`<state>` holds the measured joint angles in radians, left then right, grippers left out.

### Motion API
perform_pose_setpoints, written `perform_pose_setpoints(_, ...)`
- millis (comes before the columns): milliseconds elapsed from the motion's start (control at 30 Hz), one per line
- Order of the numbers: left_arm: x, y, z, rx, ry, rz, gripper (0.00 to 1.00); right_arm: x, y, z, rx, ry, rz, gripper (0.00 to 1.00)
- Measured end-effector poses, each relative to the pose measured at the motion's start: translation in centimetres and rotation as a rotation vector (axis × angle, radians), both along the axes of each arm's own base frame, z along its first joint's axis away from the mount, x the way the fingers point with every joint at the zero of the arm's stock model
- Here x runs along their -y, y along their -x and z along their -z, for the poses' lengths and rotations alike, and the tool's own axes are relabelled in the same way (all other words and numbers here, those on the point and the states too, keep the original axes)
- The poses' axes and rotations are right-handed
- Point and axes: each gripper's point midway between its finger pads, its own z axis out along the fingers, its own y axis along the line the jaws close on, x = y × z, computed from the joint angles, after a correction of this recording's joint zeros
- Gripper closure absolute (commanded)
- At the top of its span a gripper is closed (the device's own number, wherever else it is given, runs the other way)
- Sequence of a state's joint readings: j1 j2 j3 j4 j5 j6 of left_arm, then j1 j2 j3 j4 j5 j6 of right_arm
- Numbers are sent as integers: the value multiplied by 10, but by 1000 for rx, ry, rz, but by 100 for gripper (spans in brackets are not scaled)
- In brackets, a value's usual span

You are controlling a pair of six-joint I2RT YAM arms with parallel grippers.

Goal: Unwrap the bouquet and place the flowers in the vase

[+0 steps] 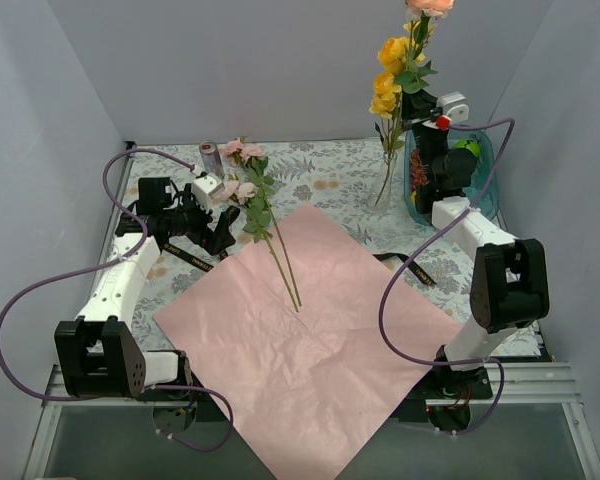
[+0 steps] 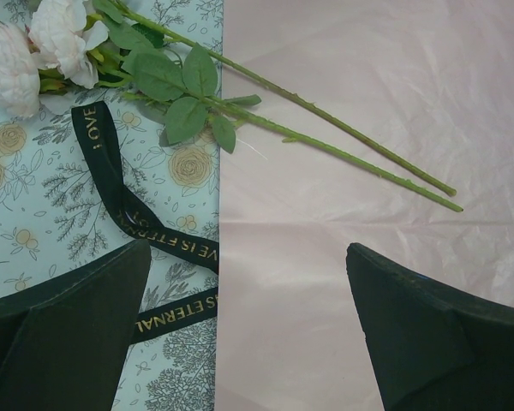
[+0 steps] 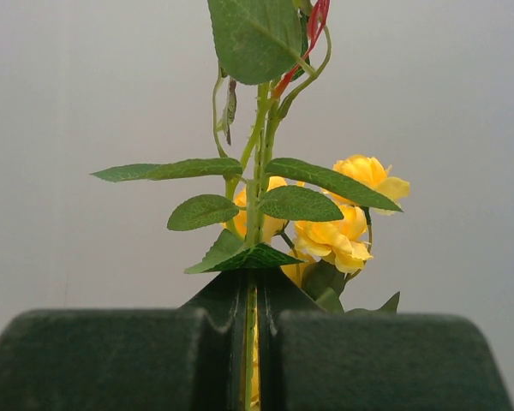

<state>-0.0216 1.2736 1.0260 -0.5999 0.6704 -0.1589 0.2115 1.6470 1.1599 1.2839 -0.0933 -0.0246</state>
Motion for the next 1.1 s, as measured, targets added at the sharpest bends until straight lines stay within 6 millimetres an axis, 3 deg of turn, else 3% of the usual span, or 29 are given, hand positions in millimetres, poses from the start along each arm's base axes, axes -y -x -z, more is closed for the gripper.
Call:
perform_pose_setpoints(600,0,-2,-1,-4,-8,7,2,-6,-14,3,-3,3,-9,99)
perform_pose_setpoints(967,0,-3,2,-16,-8,7,2,-5,-19,57,-112,21,7,99)
perform_pose_setpoints(1100,0,-4,-1,-11,-7,7,2,-2,-14,58,-98,3,24,96)
